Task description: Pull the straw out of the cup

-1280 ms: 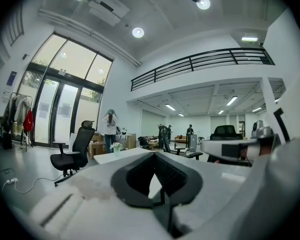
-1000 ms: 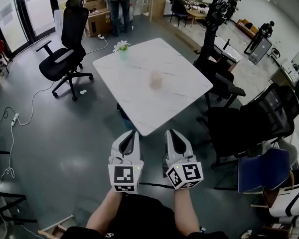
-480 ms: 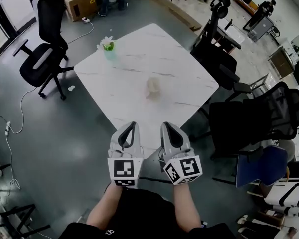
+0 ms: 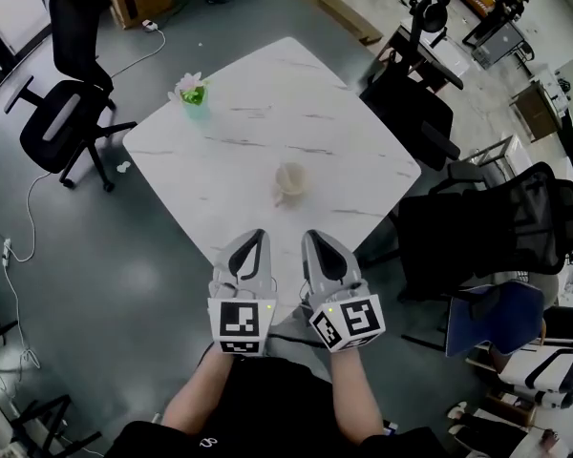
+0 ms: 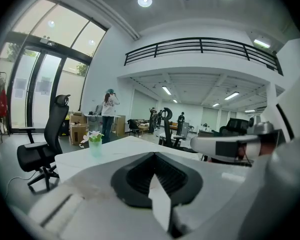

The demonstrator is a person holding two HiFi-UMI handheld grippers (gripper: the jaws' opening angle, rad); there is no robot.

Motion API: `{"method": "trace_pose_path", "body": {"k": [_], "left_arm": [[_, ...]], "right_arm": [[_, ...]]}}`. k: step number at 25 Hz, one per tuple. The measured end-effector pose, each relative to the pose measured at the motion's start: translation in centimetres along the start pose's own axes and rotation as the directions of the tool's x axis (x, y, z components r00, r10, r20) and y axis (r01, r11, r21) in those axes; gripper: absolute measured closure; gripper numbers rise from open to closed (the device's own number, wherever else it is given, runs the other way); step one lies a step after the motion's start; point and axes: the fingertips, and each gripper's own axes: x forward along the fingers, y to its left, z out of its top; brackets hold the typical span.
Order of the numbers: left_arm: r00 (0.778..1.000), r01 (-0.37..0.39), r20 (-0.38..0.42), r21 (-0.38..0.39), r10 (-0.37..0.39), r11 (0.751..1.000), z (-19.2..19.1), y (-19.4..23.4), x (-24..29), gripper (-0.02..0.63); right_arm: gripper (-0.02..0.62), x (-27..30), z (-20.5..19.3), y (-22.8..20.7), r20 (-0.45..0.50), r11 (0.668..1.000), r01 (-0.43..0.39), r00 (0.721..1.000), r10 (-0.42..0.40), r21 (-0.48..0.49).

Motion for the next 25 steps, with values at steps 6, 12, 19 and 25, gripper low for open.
{"method": "trace_pose_path", "body": {"k": [6,12,19,25], "left_arm": [[0.999,0.005,-0.033,-0.002,-0.005,1.000,-0.9,-0.2,3.0,0.604],[0.998,-0.022,-0.065,-0.027,0.020,0.999,-1.4,-0.1,5.0,0.604],[0.995,-0.060,-0.082,-0.065,0.054,0.996,-2.0,0.9,7.4,0.605],[0.992,-0.095,-0.094,-0.066,0.089,0.993,-2.2,1.8,8.6,0.604]], "right_arm": [[0.591,1.8,-0.7,-2.1,-0.033,1.000,-0.010,0.999,0.009,-0.017],[0.589,3.9,-1.7,-3.7,-0.104,0.998,-0.046,0.994,0.042,-0.037],[0.566,6.7,-2.9,-4.9,-0.171,0.993,-0.097,0.982,0.084,-0.069],[0.561,9.0,-3.8,-5.6,-0.222,0.987,-0.132,0.969,0.109,-0.091]]}}
